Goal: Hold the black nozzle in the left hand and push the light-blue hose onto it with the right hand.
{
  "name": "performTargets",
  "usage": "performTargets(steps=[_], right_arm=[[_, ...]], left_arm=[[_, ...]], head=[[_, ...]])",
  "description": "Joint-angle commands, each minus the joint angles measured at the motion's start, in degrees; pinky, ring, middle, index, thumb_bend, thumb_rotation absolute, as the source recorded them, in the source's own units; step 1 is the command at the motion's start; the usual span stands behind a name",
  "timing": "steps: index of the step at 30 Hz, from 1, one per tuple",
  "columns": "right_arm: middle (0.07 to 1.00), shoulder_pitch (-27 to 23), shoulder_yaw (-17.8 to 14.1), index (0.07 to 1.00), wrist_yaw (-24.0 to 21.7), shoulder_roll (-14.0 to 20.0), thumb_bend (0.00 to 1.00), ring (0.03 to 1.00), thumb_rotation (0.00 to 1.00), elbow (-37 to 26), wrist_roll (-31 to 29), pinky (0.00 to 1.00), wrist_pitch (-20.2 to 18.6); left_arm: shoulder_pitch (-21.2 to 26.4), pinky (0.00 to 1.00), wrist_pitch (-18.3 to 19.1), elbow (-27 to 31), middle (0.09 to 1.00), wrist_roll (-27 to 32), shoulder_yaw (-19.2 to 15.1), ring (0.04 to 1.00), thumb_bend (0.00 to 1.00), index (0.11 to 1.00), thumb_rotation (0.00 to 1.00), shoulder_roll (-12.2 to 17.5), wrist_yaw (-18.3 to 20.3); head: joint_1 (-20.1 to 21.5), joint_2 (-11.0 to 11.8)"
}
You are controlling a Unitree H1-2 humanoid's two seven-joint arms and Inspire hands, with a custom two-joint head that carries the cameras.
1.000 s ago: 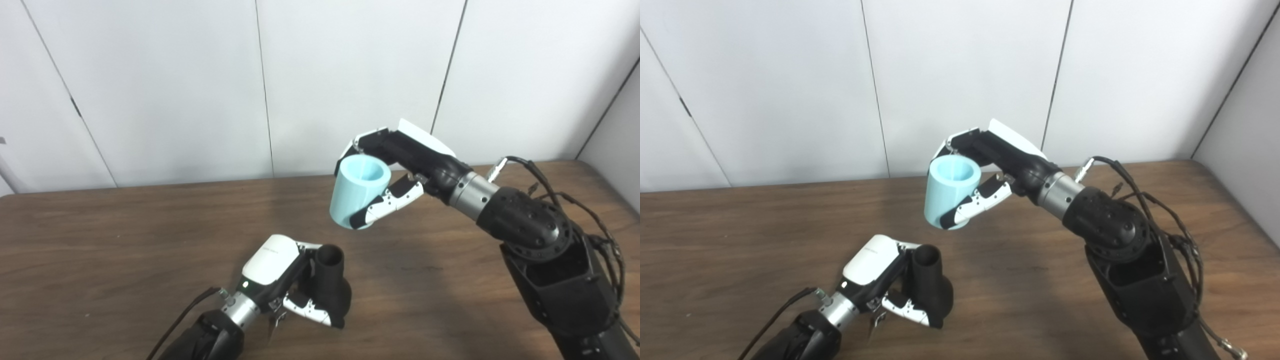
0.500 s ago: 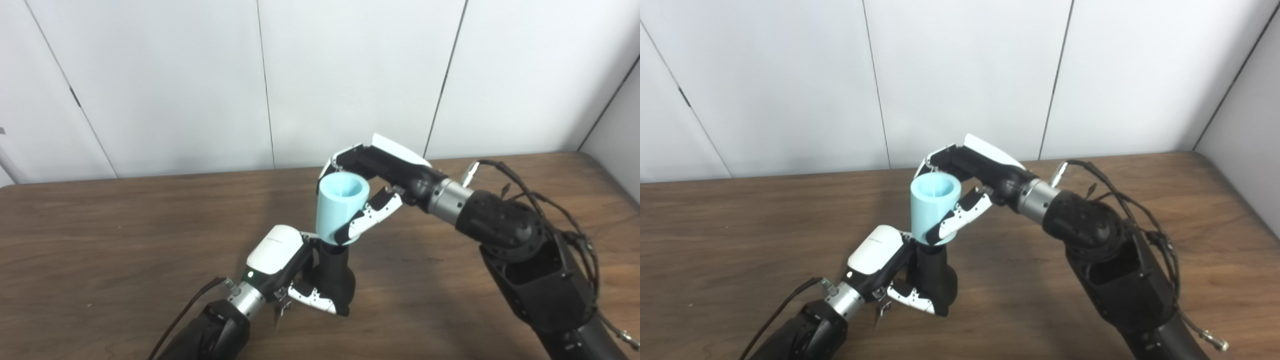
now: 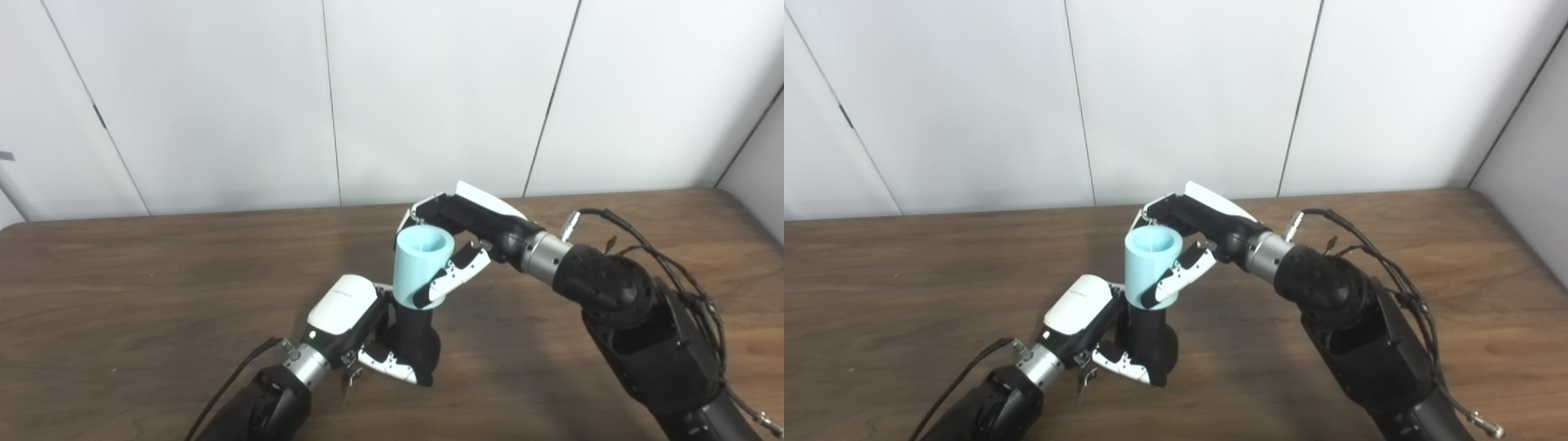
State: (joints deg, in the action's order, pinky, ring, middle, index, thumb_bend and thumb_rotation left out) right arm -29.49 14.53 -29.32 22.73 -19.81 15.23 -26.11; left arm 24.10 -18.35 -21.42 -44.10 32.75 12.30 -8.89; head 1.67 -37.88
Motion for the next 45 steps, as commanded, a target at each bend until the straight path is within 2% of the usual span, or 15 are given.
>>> performTargets(steps=[1,10,20,31,37,45], right_arm=[[0.471,-1.6,-1.0,0.519,0.9,0.9,0.52,0.41,0.0,0.3,0.0,0.33,2.4],[0.471,-0.9,-1.4,0.529,0.6,1.9,0.52,0.407,0.0,0.7,-0.9,0.33,4.5],[0.477,-0.1,-0.4,0.532,-1.3,2.0,0.52,0.404,0.0,-1.3,-2.3,0.34,3.0],[0.477,0.3,0.2,0.522,-0.6,0.5,0.52,0.407,0.0,-3.5,-1.9,0.32,4.4],[0.479,0.6,0.8,0.517,-1.0,0.3,0.52,0.415,0.0,-3.8,-1.7,0.34,3.6],[0.479,0.9,1.3,0.521,-0.8,0.7,0.52,0.409,0.0,-3.2,-1.3,0.33,4.7]], left_arm=[[-4.9,0.32,1.8,-3.3,0.442,-2.5,3.1,0.398,0.53,0.501,0.0,0.3,4.3],[-4.8,0.32,1.9,-3.3,0.438,-2.2,3.1,0.395,0.52,0.501,0.0,0.3,4.5],[-4.7,0.32,2.3,-2.8,0.435,-2.3,3.1,0.394,0.52,0.501,0.0,0.4,4.8],[-4.6,0.31,2.8,-2.6,0.423,-2.0,3.1,0.38,0.52,0.501,0.0,-0.1,5.1],[-4.7,0.32,3.1,-2.6,0.439,-2.0,3.1,0.396,0.52,0.501,0.0,-0.1,5.3],[-4.6,0.34,3.0,-2.8,0.442,-2.3,3.1,0.405,0.53,0.499,0.0,0.0,5.0]], head=[[0.2,-0.2],[0.3,-0.3],[-0.4,-0.9],[-1.1,-1.4],[-1.3,-1.7],[-1.3,-1.8]])
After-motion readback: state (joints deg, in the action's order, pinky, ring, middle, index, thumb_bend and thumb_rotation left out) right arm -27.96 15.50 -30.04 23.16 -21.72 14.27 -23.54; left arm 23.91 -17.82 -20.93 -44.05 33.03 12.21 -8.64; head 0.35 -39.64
